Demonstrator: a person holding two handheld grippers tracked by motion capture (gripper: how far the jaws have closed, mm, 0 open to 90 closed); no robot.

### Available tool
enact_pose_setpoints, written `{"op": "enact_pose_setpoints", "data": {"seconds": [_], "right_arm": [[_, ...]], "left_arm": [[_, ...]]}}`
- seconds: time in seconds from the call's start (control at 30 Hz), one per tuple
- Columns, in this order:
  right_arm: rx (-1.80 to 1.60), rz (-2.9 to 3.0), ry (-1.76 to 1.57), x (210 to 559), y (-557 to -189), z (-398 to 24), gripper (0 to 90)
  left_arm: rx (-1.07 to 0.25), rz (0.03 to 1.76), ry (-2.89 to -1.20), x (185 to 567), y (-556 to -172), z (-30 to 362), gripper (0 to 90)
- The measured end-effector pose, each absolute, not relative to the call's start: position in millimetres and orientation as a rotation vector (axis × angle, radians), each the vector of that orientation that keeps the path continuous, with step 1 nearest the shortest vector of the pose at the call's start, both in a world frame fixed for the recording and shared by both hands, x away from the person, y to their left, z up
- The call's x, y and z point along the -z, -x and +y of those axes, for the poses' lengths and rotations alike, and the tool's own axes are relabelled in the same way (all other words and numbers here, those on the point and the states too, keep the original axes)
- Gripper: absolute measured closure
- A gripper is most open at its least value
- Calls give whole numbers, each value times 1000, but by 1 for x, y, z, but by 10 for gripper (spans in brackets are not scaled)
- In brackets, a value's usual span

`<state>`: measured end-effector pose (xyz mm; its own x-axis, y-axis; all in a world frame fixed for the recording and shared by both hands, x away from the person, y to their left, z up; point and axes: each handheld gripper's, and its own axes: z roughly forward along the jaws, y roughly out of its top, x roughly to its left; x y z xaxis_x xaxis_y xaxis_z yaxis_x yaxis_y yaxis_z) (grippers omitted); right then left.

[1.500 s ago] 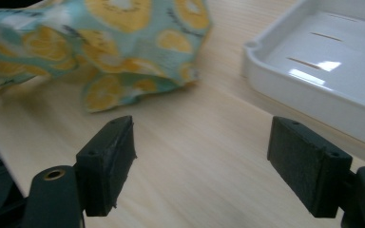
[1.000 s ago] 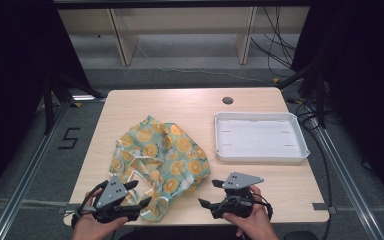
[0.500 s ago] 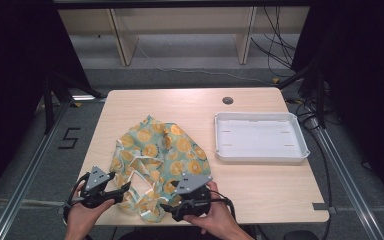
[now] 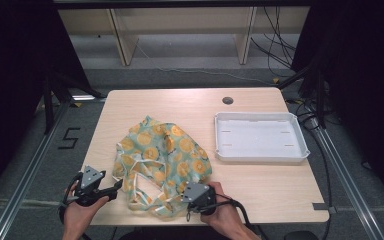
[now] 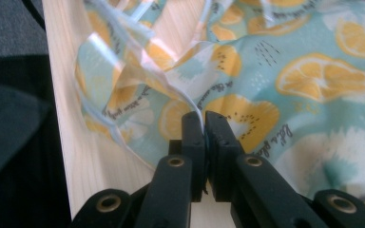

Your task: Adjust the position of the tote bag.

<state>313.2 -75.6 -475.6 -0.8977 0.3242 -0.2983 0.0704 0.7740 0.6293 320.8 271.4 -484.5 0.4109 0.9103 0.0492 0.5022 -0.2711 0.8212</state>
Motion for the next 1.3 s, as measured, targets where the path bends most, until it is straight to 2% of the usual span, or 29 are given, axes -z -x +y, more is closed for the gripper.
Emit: {"op": "enact_pose_setpoints", "data": {"seconds": [0.13,0.33,0.57,0.63,0.67,0.7,0.77,0.83,0.9,1.13,1.3], "right_arm": [[-900,2550,-371,471,-312,-113,882],[-870,2523,-400,470,-325,-143,882],[-867,2501,-459,470,-336,-156,877],[-867,2490,-473,470,-340,-158,876],[-867,2497,-486,469,-340,-160,877],[-871,2497,-465,469,-342,-160,876],[-865,2483,-467,470,-344,-162,876],[-867,2485,-489,469,-344,-163,874],[-861,2479,-498,469,-346,-165,873],[-869,2433,-507,469,-358,-175,855],[-862,2398,-565,469,-365,-185,823]], "left_arm": [[-700,1231,-1901,485,-325,276,296],[-654,1241,-1835,484,-343,270,277],[-557,1185,-1851,491,-376,259,278],[-496,1222,-1876,497,-381,256,362],[-451,1210,-1864,501,-383,255,458],[-437,1191,-1859,503,-384,254,610],[-441,1162,-1875,501,-379,251,774],[-443,1101,-1904,497,-371,247,843],[-450,1040,-1969,493,-359,243,862],[-390,964,-2029,491,-323,222,873],[-403,899,-2083,491,-309,216,841]]}}
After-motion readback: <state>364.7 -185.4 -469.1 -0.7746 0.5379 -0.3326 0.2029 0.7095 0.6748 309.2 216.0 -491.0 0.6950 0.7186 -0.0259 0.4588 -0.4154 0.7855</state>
